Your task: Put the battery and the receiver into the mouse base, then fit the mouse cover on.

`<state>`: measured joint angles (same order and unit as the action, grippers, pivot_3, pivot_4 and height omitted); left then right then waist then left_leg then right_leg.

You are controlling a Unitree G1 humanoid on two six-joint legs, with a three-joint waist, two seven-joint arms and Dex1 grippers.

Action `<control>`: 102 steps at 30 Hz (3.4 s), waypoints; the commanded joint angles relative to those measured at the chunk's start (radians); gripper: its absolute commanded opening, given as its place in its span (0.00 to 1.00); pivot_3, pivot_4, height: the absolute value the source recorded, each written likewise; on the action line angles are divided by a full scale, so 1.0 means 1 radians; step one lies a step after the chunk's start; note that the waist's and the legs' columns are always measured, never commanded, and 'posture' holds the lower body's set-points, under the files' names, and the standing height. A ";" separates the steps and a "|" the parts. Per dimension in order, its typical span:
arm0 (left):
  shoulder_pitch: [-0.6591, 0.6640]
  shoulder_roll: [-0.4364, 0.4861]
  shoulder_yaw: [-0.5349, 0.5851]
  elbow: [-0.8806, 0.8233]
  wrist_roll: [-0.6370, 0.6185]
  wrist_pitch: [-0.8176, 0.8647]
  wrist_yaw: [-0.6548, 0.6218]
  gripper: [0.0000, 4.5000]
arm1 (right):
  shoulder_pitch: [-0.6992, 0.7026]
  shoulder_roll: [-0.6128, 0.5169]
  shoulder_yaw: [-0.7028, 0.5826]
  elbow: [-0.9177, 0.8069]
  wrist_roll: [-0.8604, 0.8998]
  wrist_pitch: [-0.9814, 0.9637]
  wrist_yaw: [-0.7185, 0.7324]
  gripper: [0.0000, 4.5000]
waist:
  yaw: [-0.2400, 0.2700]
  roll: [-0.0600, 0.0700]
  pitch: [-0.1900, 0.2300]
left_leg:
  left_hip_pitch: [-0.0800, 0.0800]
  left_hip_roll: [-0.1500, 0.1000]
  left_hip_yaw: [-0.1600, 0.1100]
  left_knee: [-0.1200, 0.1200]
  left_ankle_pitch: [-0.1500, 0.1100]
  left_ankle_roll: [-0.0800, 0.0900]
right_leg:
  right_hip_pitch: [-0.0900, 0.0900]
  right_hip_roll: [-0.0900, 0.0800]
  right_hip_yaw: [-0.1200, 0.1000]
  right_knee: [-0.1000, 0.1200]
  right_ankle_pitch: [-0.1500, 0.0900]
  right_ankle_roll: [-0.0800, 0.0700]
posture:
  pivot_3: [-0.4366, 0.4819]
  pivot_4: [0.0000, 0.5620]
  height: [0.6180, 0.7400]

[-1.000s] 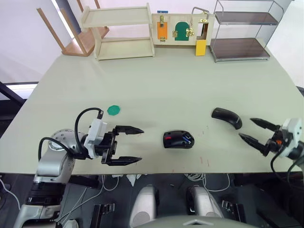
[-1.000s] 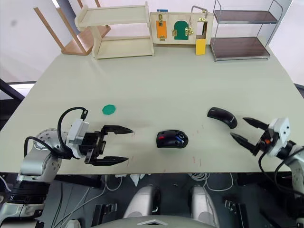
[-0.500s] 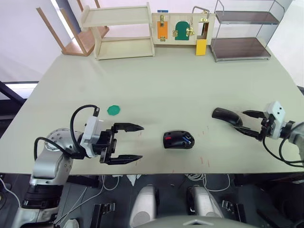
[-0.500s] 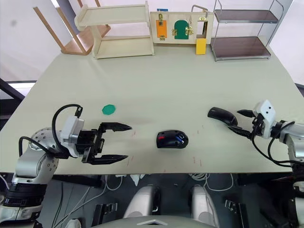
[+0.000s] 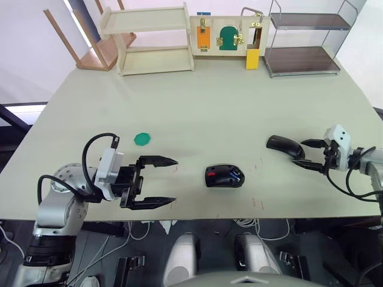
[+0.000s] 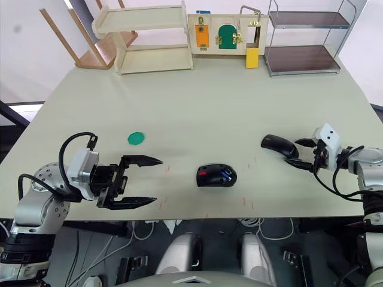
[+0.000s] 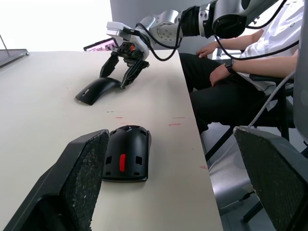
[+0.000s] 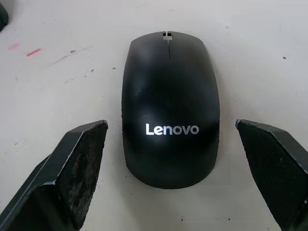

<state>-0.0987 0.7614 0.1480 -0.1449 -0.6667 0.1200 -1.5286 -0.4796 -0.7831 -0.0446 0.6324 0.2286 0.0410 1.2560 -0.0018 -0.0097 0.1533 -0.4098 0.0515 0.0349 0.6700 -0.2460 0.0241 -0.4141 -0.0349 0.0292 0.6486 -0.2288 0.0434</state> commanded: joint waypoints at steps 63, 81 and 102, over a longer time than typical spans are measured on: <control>0.069 0.011 0.090 -0.017 -0.082 0.098 0.055 1.00 | 0.029 0.008 0.011 -0.383 0.037 0.132 0.048 0.50 | -0.011 0.002 0.003 | 0.000 0.001 0.001 0.000 0.000 0.000 | -0.001 0.000 0.000 0.000 0.000 0.000 | 0.48 0.27 1.00; 0.050 0.035 0.100 0.023 -0.057 0.098 0.026 1.00 | -0.032 0.002 0.231 -1.040 0.091 0.708 -0.118 0.50 | -0.010 0.002 0.004 | -0.005 0.002 0.001 -0.001 0.000 0.000 | -0.008 0.001 0.000 0.000 0.000 0.000 | 0.48 0.27 1.00; 0.011 0.048 0.077 0.045 -0.031 0.112 0.003 1.00 | -0.342 0.012 0.612 -1.121 0.044 1.060 -0.173 0.50 | -0.012 -0.001 0.006 | -0.006 0.003 0.002 -0.001 0.000 0.000 | -0.009 0.000 0.000 0.000 0.000 0.000 | 0.48 0.27 1.00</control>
<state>-0.0820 0.7960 0.2231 -0.0900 -0.6930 0.2323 -1.5135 -0.8027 -0.7752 0.5604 -0.4688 0.2780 1.0924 1.0867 -0.0143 -0.0109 0.1591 -0.4160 0.0544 0.0372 0.6690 -0.2462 0.0239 -0.4235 -0.0348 0.0289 0.6488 -0.2289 0.0429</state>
